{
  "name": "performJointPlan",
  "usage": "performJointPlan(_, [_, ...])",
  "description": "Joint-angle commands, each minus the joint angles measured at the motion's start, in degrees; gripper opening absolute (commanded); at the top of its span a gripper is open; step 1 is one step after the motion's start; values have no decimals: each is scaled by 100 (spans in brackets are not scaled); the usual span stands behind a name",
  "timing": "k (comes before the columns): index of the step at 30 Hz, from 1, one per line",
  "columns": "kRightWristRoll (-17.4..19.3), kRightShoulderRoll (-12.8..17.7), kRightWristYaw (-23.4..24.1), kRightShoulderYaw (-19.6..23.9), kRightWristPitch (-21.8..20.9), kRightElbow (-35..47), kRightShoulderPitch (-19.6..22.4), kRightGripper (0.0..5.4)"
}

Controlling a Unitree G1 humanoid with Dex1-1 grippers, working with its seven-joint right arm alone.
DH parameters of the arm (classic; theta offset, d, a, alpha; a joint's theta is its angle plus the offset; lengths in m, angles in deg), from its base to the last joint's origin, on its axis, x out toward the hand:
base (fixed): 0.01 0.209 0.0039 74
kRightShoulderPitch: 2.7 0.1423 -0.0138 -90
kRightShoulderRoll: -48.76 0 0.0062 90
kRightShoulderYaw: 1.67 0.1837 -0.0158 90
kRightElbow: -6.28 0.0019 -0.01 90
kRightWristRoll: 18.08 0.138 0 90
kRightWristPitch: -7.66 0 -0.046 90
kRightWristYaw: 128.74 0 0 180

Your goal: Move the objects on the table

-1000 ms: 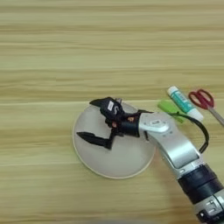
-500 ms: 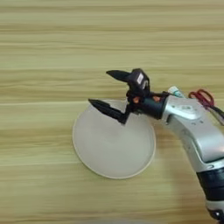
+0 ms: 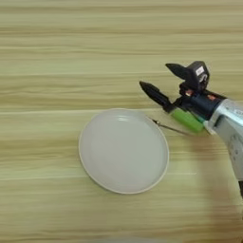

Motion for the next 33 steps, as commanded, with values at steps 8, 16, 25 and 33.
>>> performJointPlan(8, [-285, 880, 225, 699, -678, -213, -222, 537])
performJointPlan(16, [-76, 1309, -27, 1016, -417, -500, -463, 537])
performJointPlan(25, [-105, 1521, -160, 1028, -353, -828, -486, 537])
performJointPlan(33, [-391, 1543, -103, 864, -619, -1098, -503, 537])
